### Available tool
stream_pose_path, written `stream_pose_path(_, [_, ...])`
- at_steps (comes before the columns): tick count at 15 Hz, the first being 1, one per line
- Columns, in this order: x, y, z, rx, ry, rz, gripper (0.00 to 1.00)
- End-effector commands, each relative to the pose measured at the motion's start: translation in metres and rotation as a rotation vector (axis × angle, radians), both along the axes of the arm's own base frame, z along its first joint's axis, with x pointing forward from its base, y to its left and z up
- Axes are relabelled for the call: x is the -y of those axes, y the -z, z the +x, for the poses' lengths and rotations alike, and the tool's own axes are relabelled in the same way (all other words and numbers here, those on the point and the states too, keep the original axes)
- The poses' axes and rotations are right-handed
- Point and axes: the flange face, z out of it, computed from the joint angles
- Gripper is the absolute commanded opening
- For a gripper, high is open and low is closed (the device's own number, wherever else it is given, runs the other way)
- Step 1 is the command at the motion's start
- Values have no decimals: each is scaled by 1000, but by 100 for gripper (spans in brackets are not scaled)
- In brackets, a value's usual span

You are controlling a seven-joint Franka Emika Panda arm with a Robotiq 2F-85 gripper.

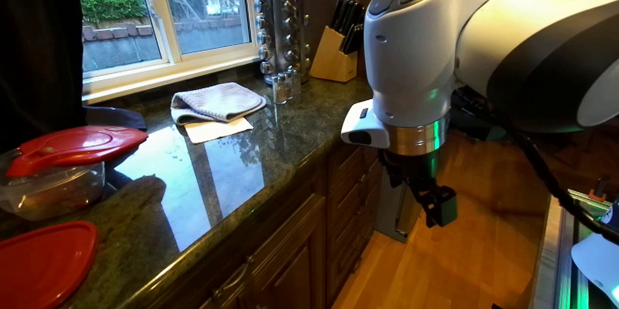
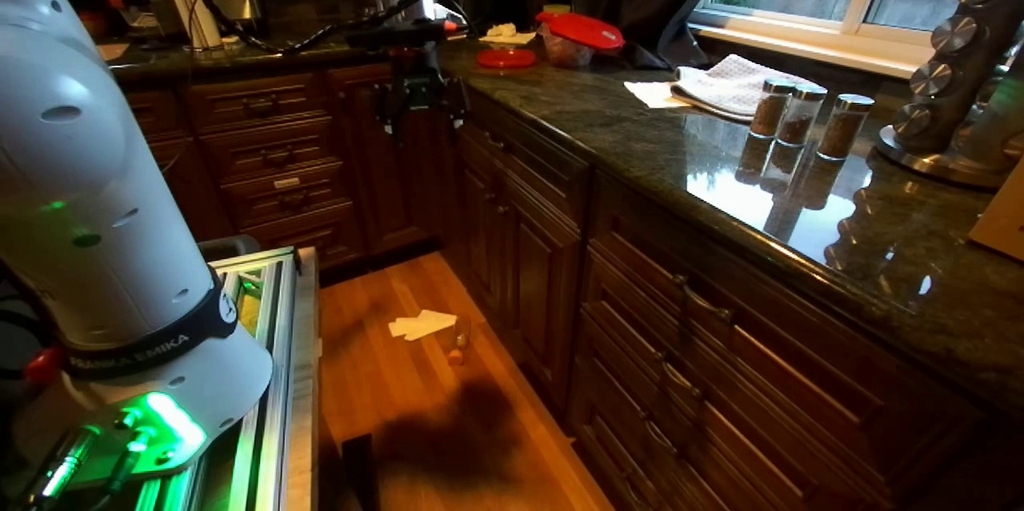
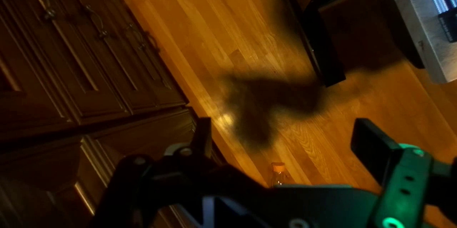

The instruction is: Open the top drawer on the left.

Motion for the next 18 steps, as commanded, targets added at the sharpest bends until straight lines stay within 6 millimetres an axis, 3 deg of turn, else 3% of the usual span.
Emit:
stream_pose_path(1, [-1, 0, 1, -2, -3, -1, 100])
stream_pose_path(4, [-6, 6, 4, -6, -49, 14, 100])
stream_pose_path(12, [-61, 50, 12, 86, -375, 152, 100])
stream_pose_path(18, [-97, 65, 30, 229, -594, 187, 100])
